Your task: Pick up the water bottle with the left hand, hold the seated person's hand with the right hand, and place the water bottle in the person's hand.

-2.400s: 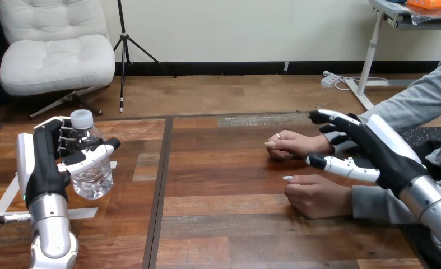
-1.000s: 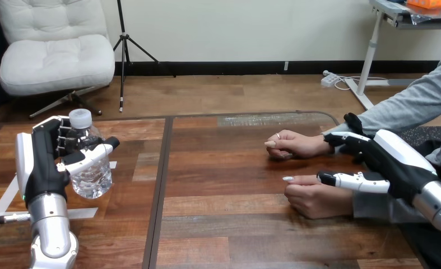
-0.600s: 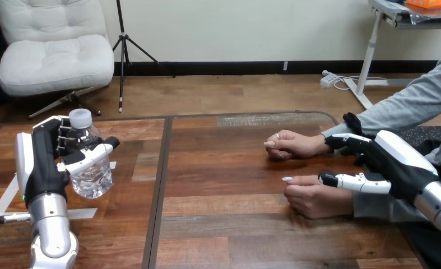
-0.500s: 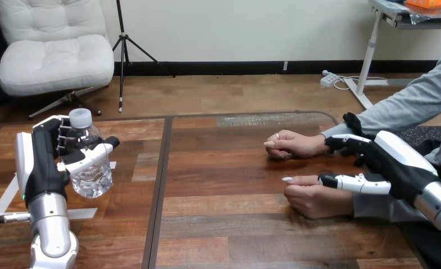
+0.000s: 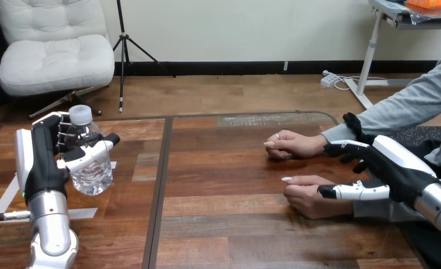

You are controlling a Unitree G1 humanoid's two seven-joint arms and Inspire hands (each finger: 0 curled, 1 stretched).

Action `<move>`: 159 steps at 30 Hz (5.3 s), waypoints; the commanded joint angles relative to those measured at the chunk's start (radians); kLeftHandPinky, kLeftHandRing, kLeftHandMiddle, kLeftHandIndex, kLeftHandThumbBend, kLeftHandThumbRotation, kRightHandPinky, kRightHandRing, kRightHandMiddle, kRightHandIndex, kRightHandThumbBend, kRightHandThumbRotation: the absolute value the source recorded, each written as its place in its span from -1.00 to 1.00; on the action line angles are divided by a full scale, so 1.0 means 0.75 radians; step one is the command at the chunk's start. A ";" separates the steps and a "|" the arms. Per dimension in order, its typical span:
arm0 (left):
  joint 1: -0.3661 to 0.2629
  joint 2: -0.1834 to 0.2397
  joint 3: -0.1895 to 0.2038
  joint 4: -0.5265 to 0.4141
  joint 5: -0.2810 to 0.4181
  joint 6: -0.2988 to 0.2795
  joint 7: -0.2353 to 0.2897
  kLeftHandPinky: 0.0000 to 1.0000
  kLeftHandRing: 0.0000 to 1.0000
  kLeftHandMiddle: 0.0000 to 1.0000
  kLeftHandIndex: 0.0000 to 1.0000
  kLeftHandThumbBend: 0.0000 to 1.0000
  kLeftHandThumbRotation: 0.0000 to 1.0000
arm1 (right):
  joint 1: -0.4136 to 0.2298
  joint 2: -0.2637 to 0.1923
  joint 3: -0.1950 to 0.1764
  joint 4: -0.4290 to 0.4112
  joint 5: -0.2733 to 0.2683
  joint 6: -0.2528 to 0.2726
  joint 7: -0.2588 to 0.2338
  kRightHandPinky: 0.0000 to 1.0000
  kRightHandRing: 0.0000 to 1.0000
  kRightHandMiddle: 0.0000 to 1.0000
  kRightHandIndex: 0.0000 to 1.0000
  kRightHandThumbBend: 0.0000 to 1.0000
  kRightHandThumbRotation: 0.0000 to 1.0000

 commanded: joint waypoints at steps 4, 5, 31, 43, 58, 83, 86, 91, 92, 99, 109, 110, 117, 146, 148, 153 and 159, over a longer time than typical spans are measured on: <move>-0.036 0.011 0.013 -0.088 -0.015 -0.022 -0.004 -0.24 -0.18 -0.11 -0.11 0.44 -1.00 | -0.105 -0.073 -0.013 -0.060 0.031 0.015 0.026 0.44 0.65 0.69 0.70 0.81 0.20; -0.035 0.011 0.013 -0.090 -0.015 -0.021 -0.003 -0.23 -0.18 -0.11 -0.11 0.45 -1.00 | -0.103 -0.075 -0.012 -0.065 0.029 0.016 0.026 0.44 0.66 0.69 0.70 0.82 0.19; -0.024 0.012 0.008 -0.109 -0.023 -0.018 -0.005 -0.24 -0.19 -0.12 -0.12 0.44 -1.00 | -0.121 -0.104 0.013 -0.058 0.002 0.073 0.039 0.51 0.71 0.73 0.72 0.87 -0.10; -0.014 0.008 0.008 -0.129 -0.029 -0.014 -0.011 -0.26 -0.21 -0.13 -0.12 0.44 -1.00 | -0.136 -0.113 0.008 -0.079 0.009 0.126 0.063 0.44 0.68 0.76 0.74 0.99 -0.28; -0.009 0.008 0.012 -0.142 -0.034 0.004 -0.015 -0.25 -0.19 -0.12 -0.12 0.44 -1.00 | -0.169 -0.129 0.048 -0.063 -0.047 0.149 0.040 0.43 0.68 0.75 0.72 1.00 -0.26; -0.017 0.018 0.015 -0.124 -0.033 -0.011 -0.012 -0.23 -0.17 -0.10 -0.12 0.46 -1.00 | -0.238 -0.129 0.148 -0.002 -0.150 0.251 0.042 0.52 0.72 0.75 0.70 1.00 -0.46; -0.017 0.017 0.019 -0.122 -0.041 -0.016 -0.020 -0.23 -0.17 -0.10 -0.12 0.45 -1.00 | -0.242 -0.128 0.160 0.005 -0.161 0.261 0.038 0.53 0.73 0.75 0.70 1.00 -0.45; -0.016 0.017 0.021 -0.121 -0.048 -0.019 -0.026 -0.23 -0.17 -0.10 -0.12 0.45 -1.00 | -0.246 -0.127 0.178 0.015 -0.178 0.265 0.029 0.53 0.73 0.75 0.70 1.00 -0.46; -0.016 0.017 0.021 -0.122 -0.048 -0.018 -0.026 -0.23 -0.17 -0.10 -0.12 0.44 -1.00 | -0.247 -0.127 0.182 0.016 -0.180 0.266 0.027 0.54 0.73 0.75 0.70 1.00 -0.47; -0.015 0.016 0.024 -0.122 -0.050 -0.021 -0.030 -0.22 -0.17 -0.10 -0.12 0.43 -1.00 | -0.248 -0.127 0.203 0.021 -0.197 0.259 0.008 0.54 0.73 0.74 0.69 1.00 -0.40; -0.011 0.018 0.024 -0.134 -0.044 -0.014 -0.027 -0.21 -0.17 -0.10 -0.11 0.43 -1.00 | -0.249 -0.127 0.235 0.033 -0.223 0.255 -0.004 0.53 0.72 0.73 0.67 1.00 -0.35; -0.011 0.017 0.025 -0.135 -0.047 -0.014 -0.030 -0.21 -0.17 -0.10 -0.11 0.43 -1.00 | -0.249 -0.127 0.238 0.034 -0.226 0.253 -0.006 0.53 0.72 0.73 0.67 1.00 -0.35; -0.010 0.014 0.032 -0.137 -0.056 -0.015 -0.043 -0.22 -0.17 -0.10 -0.11 0.43 -1.00 | -0.253 -0.124 0.259 0.043 -0.251 0.247 -0.015 0.54 0.72 0.73 0.66 1.00 -0.33; -0.005 0.011 0.035 -0.147 -0.052 -0.011 -0.043 -0.22 -0.17 -0.10 -0.11 0.41 -1.00 | -0.276 -0.098 0.354 0.080 -0.314 0.250 -0.052 0.52 0.68 0.69 0.64 1.00 -0.35; -0.005 0.012 0.034 -0.144 -0.050 -0.020 -0.041 -0.22 -0.17 -0.10 -0.11 0.41 -1.00 | -0.277 -0.096 0.358 0.083 -0.321 0.253 -0.058 0.51 0.67 0.69 0.63 1.00 -0.35; -0.004 0.012 0.034 -0.143 -0.050 -0.029 -0.042 -0.23 -0.18 -0.10 -0.12 0.42 -1.00 | -0.284 -0.088 0.368 0.096 -0.334 0.262 -0.065 0.48 0.65 0.67 0.62 1.00 -0.32; -0.004 0.012 0.033 -0.144 -0.048 -0.031 -0.038 -0.24 -0.18 -0.11 -0.12 0.42 -1.00 | -0.291 -0.083 0.383 0.106 -0.339 0.272 -0.067 0.40 0.60 0.64 0.60 1.00 -0.32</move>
